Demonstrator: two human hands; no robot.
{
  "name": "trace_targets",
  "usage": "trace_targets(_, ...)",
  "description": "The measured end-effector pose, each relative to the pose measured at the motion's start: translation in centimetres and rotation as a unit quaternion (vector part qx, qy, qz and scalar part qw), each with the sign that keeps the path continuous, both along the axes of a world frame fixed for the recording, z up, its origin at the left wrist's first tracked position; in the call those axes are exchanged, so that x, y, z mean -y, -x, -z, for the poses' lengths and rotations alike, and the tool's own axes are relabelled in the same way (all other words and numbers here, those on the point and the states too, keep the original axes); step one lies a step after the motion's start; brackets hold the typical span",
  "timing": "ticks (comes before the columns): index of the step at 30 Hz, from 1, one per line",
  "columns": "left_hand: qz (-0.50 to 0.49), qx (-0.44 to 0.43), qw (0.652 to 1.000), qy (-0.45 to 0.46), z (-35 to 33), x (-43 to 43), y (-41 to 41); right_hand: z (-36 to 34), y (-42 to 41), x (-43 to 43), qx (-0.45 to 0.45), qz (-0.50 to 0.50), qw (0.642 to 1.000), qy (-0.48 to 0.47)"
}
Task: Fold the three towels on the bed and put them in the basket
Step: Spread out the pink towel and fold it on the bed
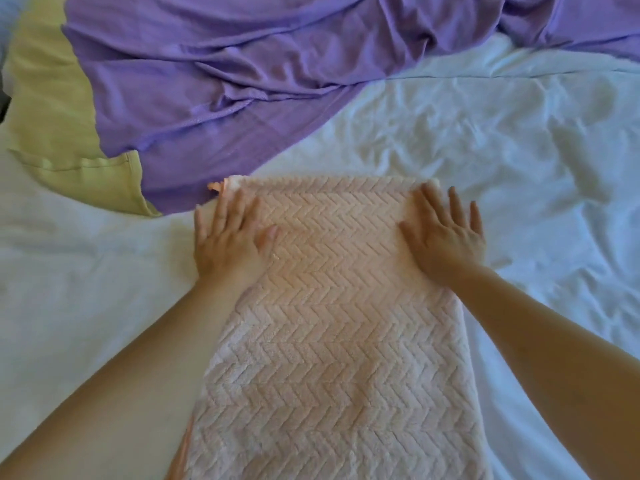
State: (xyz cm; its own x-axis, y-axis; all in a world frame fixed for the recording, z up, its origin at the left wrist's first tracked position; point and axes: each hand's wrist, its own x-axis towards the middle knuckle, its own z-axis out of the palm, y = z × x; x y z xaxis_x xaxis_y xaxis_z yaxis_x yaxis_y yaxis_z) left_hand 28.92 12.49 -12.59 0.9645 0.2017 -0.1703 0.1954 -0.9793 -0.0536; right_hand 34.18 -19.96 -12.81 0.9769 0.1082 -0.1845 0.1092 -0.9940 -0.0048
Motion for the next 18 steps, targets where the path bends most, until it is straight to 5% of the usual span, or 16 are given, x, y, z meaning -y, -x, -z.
trace_targets(4, 0.098, 0.116, 0.985, 0.081, -2.4, 2.8, 5.9, -2.0, 5.2, -0.4, 0.034, 0.021, 0.996, -0.085)
trace_targets(7, 0.235, 0.049, 0.967, 0.086, -1.6, 6.8, 13.4, -2.0, 13.5, -3.4, -0.039, -0.072, 0.982, -0.169)
trace_targets(13, 0.089, 0.0, 0.995, 0.039, -1.0, 4.6, 19.7, -0.1, 21.3, 0.4, -0.056, 0.013, 0.995, -0.079)
trace_targets(18, -0.001, -0.07, 0.993, 0.09, -1.9, 2.4, 25.5, -1.5, 26.6, 3.6, -0.105, 0.106, 0.977, -0.15)
